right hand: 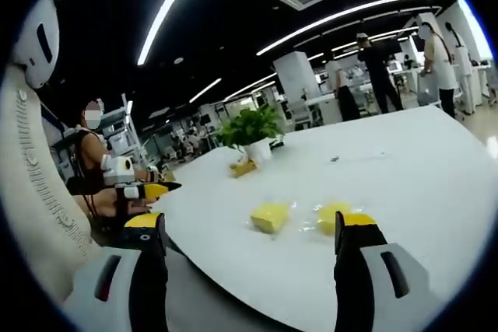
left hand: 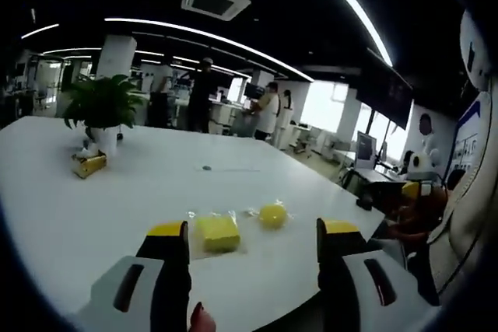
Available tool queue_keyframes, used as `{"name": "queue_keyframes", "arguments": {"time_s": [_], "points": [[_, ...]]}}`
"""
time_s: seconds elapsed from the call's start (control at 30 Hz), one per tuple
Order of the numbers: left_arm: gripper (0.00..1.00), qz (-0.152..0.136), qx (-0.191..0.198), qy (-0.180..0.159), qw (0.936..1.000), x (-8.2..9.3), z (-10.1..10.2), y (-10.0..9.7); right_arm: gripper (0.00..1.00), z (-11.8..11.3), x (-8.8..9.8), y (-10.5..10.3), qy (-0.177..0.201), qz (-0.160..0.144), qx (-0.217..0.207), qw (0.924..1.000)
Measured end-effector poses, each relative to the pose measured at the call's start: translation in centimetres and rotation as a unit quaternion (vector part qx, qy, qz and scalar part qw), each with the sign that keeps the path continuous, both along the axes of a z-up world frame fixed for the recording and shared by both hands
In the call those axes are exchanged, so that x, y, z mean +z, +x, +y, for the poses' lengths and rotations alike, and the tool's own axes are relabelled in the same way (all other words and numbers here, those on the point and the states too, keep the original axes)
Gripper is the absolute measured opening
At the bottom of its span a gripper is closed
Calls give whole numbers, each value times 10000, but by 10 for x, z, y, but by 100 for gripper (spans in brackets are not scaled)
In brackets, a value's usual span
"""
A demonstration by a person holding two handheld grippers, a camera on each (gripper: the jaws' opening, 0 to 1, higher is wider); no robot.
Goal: Compare the silicone blocks by pressing each to a similar depth, holding the contact briefly, and releasing to observe deformation and rebound differences across the visible hardness samples.
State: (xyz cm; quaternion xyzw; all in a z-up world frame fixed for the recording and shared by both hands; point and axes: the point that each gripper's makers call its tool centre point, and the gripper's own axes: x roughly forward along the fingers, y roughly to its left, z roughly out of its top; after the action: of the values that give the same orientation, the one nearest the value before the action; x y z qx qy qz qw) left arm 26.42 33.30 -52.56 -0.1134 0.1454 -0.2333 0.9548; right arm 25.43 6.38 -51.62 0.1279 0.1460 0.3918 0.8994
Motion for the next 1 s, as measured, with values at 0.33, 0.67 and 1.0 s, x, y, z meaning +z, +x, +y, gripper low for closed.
{"name": "queue_keyframes", "arguments": {"time_s": [0.33,0.67,1.0], "points": [[67,165,-160,346,9991,-4,-8,-1,83,-6,-10,-2,-59,113,-43,9999],[67,516,-610,413,9959,0,-37,14,81,-14,-19,-5,-28,201,-106,9997],[60,1271,-547,248,9901,7,-47,50,82,-27,-23,2,41,237,-162,9996]]}}
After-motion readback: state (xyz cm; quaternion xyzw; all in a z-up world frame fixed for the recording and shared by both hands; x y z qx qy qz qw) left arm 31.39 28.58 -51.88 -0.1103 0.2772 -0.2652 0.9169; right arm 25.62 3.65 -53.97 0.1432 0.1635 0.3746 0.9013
